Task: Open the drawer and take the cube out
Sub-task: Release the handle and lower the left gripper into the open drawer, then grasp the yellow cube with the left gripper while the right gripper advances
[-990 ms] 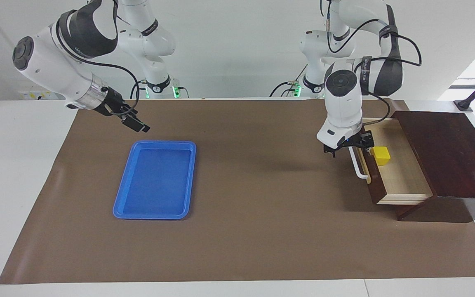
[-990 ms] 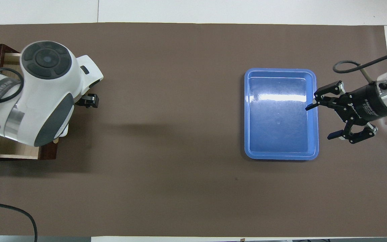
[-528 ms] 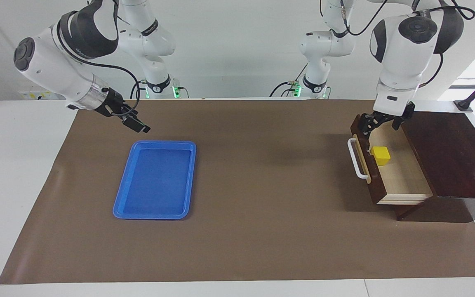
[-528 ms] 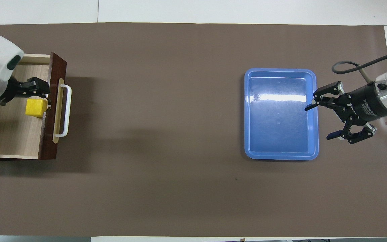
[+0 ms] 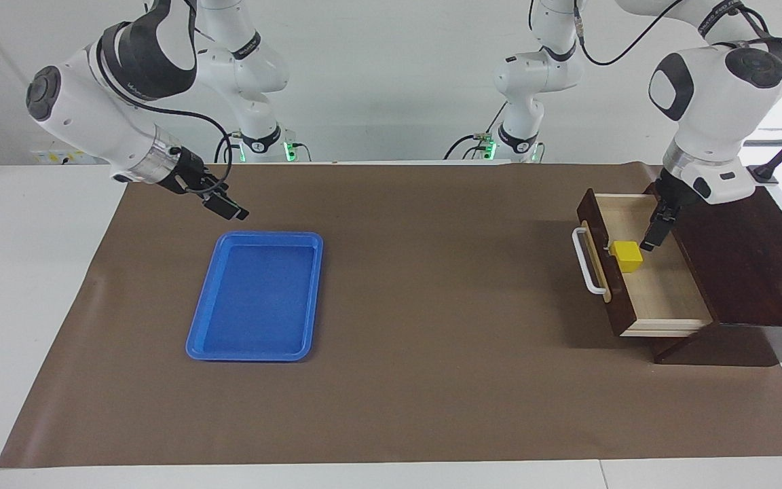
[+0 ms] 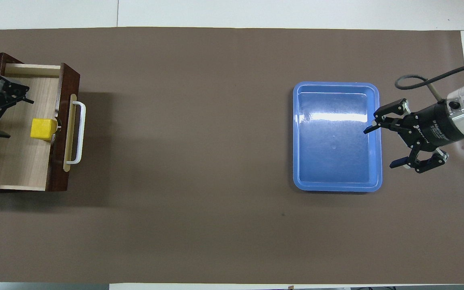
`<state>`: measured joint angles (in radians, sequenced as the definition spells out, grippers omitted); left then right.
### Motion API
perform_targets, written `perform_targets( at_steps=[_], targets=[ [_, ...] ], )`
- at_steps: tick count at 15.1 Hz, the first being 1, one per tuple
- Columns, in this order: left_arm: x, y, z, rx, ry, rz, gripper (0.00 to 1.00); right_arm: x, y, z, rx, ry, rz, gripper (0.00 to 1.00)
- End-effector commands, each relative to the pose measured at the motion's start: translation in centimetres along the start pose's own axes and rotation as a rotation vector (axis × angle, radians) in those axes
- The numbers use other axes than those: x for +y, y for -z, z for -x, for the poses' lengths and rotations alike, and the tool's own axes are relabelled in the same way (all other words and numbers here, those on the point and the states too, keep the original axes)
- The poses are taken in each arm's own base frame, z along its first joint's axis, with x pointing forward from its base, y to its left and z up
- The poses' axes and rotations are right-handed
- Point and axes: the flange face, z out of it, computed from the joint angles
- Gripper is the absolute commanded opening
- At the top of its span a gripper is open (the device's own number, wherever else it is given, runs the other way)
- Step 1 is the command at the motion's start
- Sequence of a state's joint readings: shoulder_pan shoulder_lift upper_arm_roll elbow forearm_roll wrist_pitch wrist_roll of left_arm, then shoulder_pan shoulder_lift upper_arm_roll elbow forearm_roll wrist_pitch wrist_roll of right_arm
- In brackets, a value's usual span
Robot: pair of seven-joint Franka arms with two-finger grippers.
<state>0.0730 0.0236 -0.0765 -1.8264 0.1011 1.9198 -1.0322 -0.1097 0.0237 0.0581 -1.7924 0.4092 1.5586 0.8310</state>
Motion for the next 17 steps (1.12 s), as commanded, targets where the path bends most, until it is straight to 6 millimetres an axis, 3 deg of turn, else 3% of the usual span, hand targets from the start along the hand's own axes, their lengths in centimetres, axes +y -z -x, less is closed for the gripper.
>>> perform_targets(
  at_steps=[1, 7, 10, 17],
  targets=[
    [-0.3, -2.2, -0.4, -0.014, 0.193, 0.011, 1.0, -0.2, -0.5, 0.2, -0.005, -0.027, -0.024, 1.0],
    [-1.5, -4.3, -1.9, -0.038, 0.297, -0.02, 1.0, -1.2, -2.3, 0.7, -0.004, -0.071, -0.021, 1.0],
    [-1.2, -5.5, -2.0, -0.066, 0.311, -0.027, 1.0, -2.1, -3.2, 1.0, -0.003, -0.104, -0.019, 1.0],
    [-1.1, -6.2, -1.8, -0.096, 0.368, -0.034, 1.0, -4.5, -5.4, 2.1, -0.043, -0.186, -0.052, 1.0]
  ],
)
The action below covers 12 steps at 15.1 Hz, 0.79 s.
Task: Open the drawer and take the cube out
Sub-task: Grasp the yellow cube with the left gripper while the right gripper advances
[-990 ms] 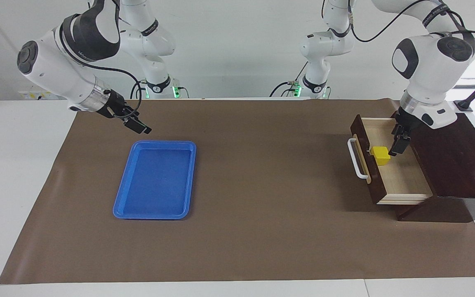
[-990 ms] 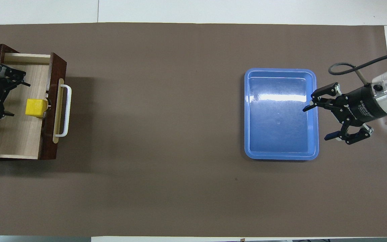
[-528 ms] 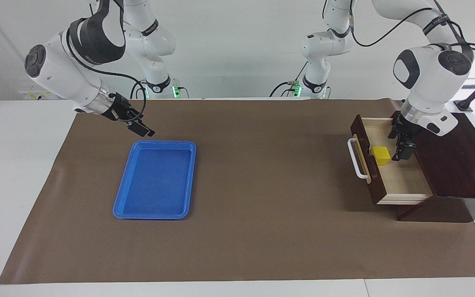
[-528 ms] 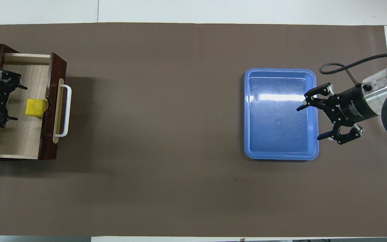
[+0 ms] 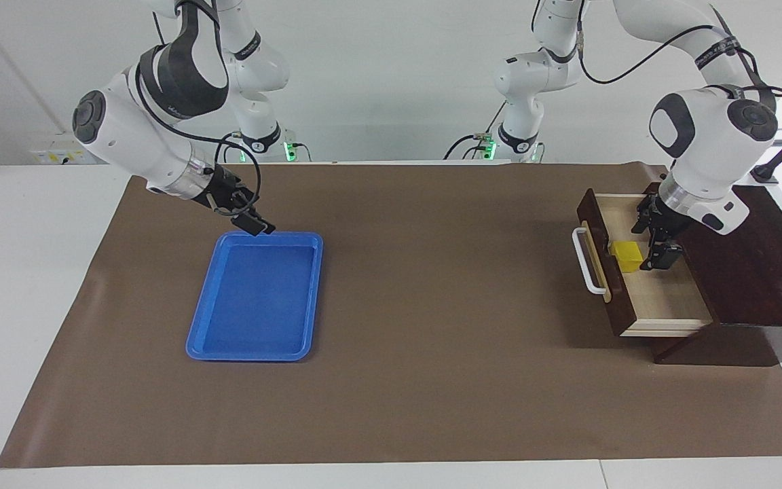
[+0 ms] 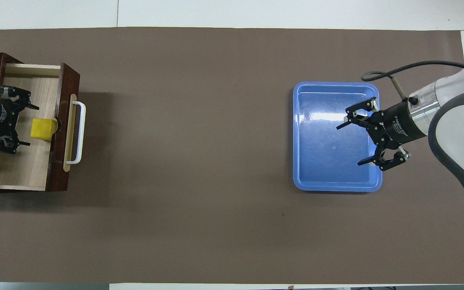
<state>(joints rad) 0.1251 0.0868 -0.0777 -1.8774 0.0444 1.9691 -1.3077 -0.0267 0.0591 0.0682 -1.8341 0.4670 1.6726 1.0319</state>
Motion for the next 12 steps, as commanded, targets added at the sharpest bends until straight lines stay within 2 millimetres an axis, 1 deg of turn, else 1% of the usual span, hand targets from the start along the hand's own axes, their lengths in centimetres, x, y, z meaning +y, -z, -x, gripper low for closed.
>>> perform_targets(
  at_steps=[1, 3, 4, 6, 8, 11, 12],
  targets=[
    [-0.2, -0.2, -0.1, -0.018, 0.034, 0.004, 1.0, -1.1, -1.3, 0.8, -0.032, -0.05, -0.035, 1.0],
    [-0.3, -0.4, -0.3, -0.016, 0.07, 0.007, 1.0, -1.9, -2.0, 1.6, -0.036, -0.079, -0.041, 1.0],
    [-0.5, -1.1, -0.3, -0.016, 0.087, 0.006, 1.0, -2.3, -2.3, 1.9, -0.051, -0.103, -0.06, 1.0],
    [-0.4, -1.3, -0.2, -0.013, 0.111, 0.021, 1.0, -2.9, -2.6, 1.9, -0.072, -0.153, -0.088, 1.0],
    [-0.6, -1.4, -0.2, -0.013, 0.11, 0.021, 1.0, -3.9, -3.8, 3.8, -0.078, -0.168, -0.098, 1.0],
    [-1.1, -2.2, -0.1, -0.011, 0.114, 0.024, 1.0, -4.6, -4.4, 4.8, -0.09, -0.205, -0.132, 1.0],
    [-1.1, -2.3, 0.0, -0.012, 0.114, 0.022, 1.0, -4.6, -4.6, 4.8, -0.103, -0.214, -0.137, 1.0]
  ],
)
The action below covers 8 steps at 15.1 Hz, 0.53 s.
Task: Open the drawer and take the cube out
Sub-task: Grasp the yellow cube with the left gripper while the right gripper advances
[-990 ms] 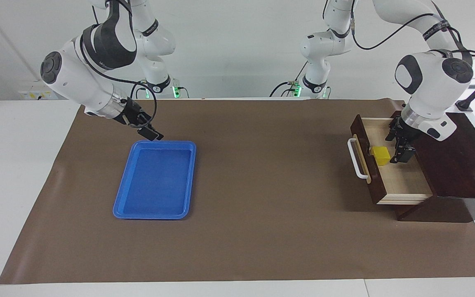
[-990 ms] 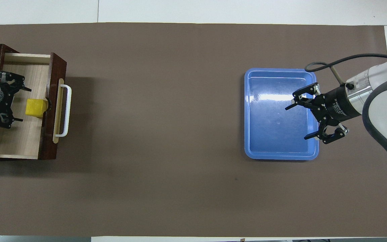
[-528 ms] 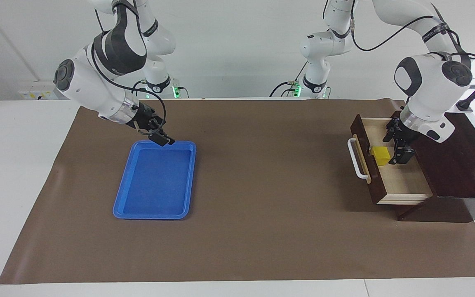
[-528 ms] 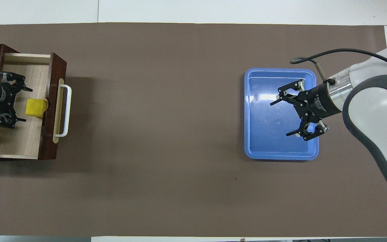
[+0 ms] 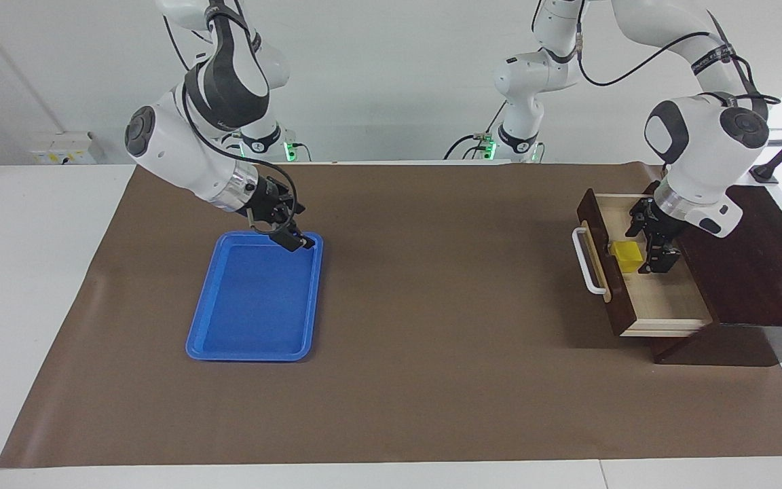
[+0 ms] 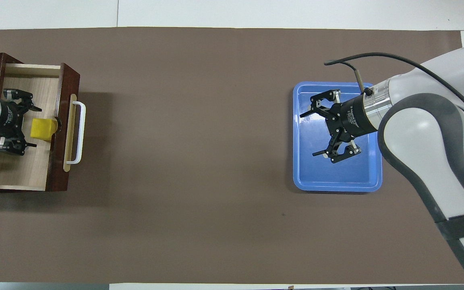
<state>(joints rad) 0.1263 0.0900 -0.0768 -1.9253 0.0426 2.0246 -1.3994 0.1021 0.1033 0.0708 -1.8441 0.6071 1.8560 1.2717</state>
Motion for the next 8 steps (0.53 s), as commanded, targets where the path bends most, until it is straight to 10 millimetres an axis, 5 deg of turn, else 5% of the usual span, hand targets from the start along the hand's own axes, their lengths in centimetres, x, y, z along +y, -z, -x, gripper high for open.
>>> perform_targets(
  at_steps=[1, 5, 8],
  targets=[
    [-0.9, -0.39, -0.19, -0.011, 0.021, 0.015, 1.0, 0.18, -0.26, -0.04, -0.033, -0.042, -0.031, 1.0],
    [-0.96, -0.53, -0.18, -0.012, 0.023, 0.012, 0.93, 0.06, -0.88, 0.29, -0.07, -0.108, -0.075, 1.0],
    [-1.12, -0.49, -0.23, -0.011, 0.029, 0.012, 0.72, -0.13, -0.83, 0.28, -0.079, -0.144, -0.096, 1.0]
  ],
)
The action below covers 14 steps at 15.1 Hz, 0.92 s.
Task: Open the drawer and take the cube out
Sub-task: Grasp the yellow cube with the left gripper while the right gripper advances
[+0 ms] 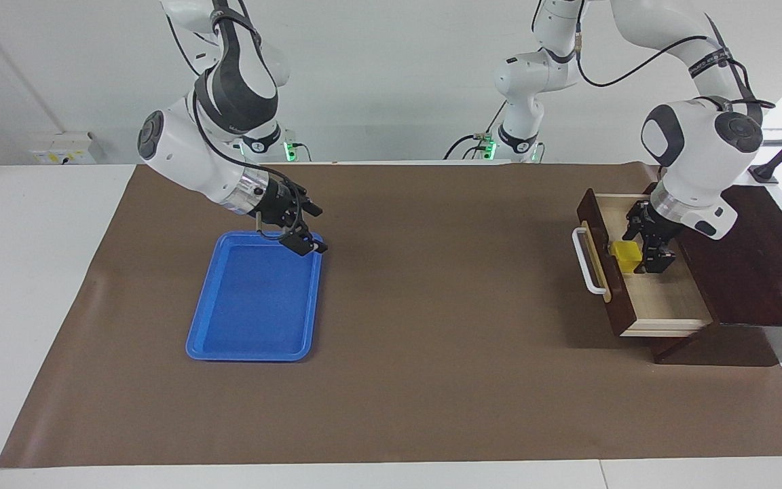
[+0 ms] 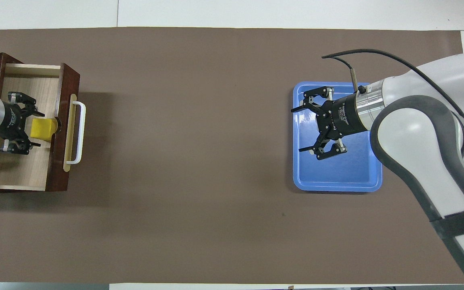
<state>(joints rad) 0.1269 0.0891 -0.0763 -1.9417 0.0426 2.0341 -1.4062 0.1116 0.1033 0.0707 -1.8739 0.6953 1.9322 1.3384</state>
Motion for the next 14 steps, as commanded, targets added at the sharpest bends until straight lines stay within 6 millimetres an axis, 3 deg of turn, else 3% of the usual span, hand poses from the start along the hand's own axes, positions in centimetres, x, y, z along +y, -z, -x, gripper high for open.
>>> perform_targets(
  at_steps=[1, 2, 3, 4, 5, 10, 12, 14],
  targets=[
    [-0.9, 0.1, -0.2, -0.01, 0.021, 0.018, 0.65, 0.4, -0.2, 0.1, -0.016, -0.046, -0.034, 1.0],
    [-0.9, 0.1, -0.2, -0.01, 0.021, 0.018, 0.53, 0.3, -0.4, 0.2, -0.015, -0.046, -0.033, 1.0],
    [-0.8, 0.2, -0.3, -0.011, 0.028, 0.021, 0.34, 0.2, -1.0, 0.4, -0.018, -0.062, -0.031, 1.0],
    [-0.8, 0.2, -0.2, -0.01, 0.025, 0.021, 0.06, 0.0, -1.4, 0.6, -0.015, -0.067, -0.047, 1.0],
    [-0.8, 0.2, -0.2, -0.011, 0.025, 0.022, 0.0, 0.0, -2.1, 1.4, -0.012, -0.06, -0.047, 1.0],
    [-0.1, 1.1, -0.3, -0.008, 0.025, 0.034, 0.0, 0.1, -3.0, 1.9, -0.009, -0.058, -0.044, 1.0],
    [0.2, 2.2, -0.2, -0.007, 0.023, 0.038, 0.0, -0.1, -3.8, 1.4, -0.021, -0.077, -0.049, 1.0],
    [0.6, 4.8, -0.2, -0.008, 0.011, 0.029, 0.0, -0.2, -4.1, 1.7, -0.032, -0.087, -0.051, 1.0]
  ],
)
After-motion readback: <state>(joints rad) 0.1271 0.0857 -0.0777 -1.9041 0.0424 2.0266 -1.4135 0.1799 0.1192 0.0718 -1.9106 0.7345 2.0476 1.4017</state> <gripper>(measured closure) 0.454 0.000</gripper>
